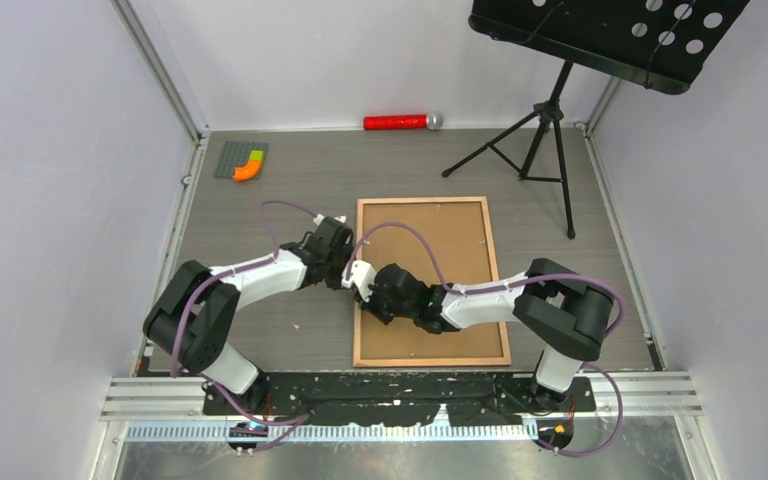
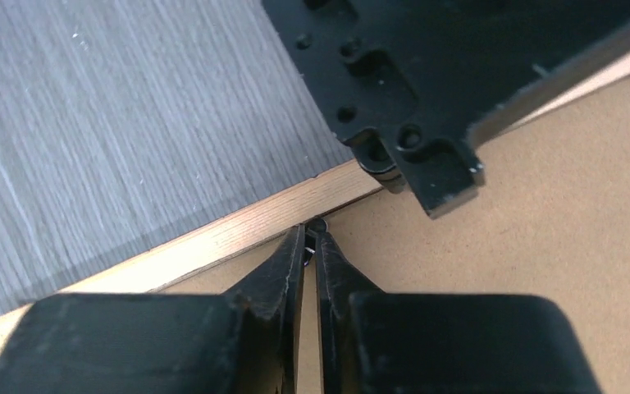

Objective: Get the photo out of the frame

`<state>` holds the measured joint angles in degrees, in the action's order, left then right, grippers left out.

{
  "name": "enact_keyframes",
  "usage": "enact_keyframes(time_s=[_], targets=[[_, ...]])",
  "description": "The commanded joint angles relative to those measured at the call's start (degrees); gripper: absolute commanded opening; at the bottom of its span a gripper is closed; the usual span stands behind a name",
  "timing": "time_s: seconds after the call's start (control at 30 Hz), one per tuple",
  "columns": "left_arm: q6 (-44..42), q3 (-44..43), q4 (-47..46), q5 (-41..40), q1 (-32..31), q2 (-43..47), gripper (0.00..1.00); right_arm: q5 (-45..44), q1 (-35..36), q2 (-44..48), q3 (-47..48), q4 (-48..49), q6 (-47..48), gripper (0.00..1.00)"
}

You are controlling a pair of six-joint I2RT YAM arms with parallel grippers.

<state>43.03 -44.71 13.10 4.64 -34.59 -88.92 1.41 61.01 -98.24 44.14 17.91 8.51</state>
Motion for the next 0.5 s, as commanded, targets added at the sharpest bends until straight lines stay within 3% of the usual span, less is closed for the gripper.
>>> enact_keyframes(time_s=[0.0,0.2,0.37,0.47], targets=[[1.3,2.4,3.6,1.8,-0.4,0.8,0.0,-18.3,-0.5,-2.1,-0.4,1.5,-9.0,0.11],[3.4,4.4,3.9,0.7,-0.5,2.3,0.0,-23.1,-0.5,-3.3,0.5,-3.4,-18.6,0.05],[6.3,5.3,5.4,-1.8,-0.6,4.3,0.0,-33.1,0.0,-2.9,3.0,-18.7,-34.8,0.05],[7.8,6.1,5.4,-2.8,-0.9,6.0,0.0,-38.0,1.0,-2.6,2.7,-22.4,-42.2,0.05]])
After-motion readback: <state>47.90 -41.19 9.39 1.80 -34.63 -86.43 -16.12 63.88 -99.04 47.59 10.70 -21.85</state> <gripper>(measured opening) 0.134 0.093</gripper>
